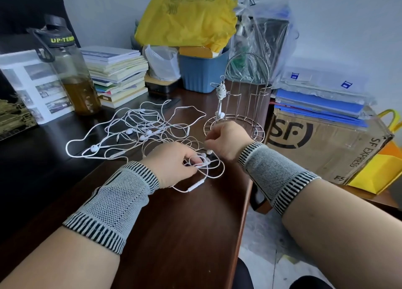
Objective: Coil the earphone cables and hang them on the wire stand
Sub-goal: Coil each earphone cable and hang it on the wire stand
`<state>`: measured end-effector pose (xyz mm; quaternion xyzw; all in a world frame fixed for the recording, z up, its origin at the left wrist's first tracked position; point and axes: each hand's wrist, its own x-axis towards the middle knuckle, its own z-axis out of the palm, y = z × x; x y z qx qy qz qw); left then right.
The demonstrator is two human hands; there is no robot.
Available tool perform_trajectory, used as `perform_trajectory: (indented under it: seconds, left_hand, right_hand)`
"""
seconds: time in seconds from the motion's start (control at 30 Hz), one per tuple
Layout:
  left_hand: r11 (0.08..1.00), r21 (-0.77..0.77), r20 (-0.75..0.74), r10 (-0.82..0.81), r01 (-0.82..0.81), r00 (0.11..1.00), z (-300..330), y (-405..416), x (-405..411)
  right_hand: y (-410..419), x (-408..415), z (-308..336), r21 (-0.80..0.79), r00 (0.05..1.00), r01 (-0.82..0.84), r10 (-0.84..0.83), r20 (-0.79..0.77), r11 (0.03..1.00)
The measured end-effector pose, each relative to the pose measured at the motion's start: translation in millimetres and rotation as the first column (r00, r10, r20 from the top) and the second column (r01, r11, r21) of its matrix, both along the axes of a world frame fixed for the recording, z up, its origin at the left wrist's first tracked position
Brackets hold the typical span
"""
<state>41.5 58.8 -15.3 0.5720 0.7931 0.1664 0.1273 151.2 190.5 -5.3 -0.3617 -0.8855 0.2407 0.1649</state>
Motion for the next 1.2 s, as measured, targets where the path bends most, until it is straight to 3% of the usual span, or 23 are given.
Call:
perform_trajectory:
  seconds: [0.17,0.3,0.57,0.67,0.8,1.0,1.13,1.2]
  left_hand:
    - [0.999,-0.029,0.008,-0.041,0.041,0.999,-2,2,-5]
    - [1.0,-0.019,-0.019,-0.011,0.011,1.0,-2,2,-7]
    - [0.985,-0.055,-0.222,0.148,-0.164,0.964,14,-6,-17]
    - [0.968,-0.058,-0.199,0.23,-0.246,0.953,16,-9,-23]
    - [0.977,-0.068,-0.122,0.194,-0.204,0.973,16,-11,-19]
    - [0.987,-0.041,0.044,0.158,-0.157,0.986,21,-14,-19]
    - [0.974,0.135,0.164,0.159,-0.181,0.974,23,-13,-24]
    - [0.946,0.21,0.151,0.219,-0.248,0.964,20,-10,-26]
  right_hand:
    - [-14,-11,4,0.12,0.95,-0.155,0.115,0.292,0.981]
    - [-14,-17,5,0.184,0.93,-0.154,0.08,0.358,0.971]
    - [-2,6,-2,0.148,0.994,0.086,-0.096,0.059,0.985]
    - [4,12,0,0.128,0.997,0.06,-0.065,0.038,0.99]
    - [4,7,1,0.058,0.996,0.085,-0.083,-0.03,0.995]
    - [2,-22,-4,0.055,0.995,0.1,-0.098,-0.033,0.993]
    - [7,-40,-13,0.052,0.993,0.072,-0.076,0.089,0.996]
    - [10,-47,-17,0.057,0.986,0.058,-0.066,0.154,0.997]
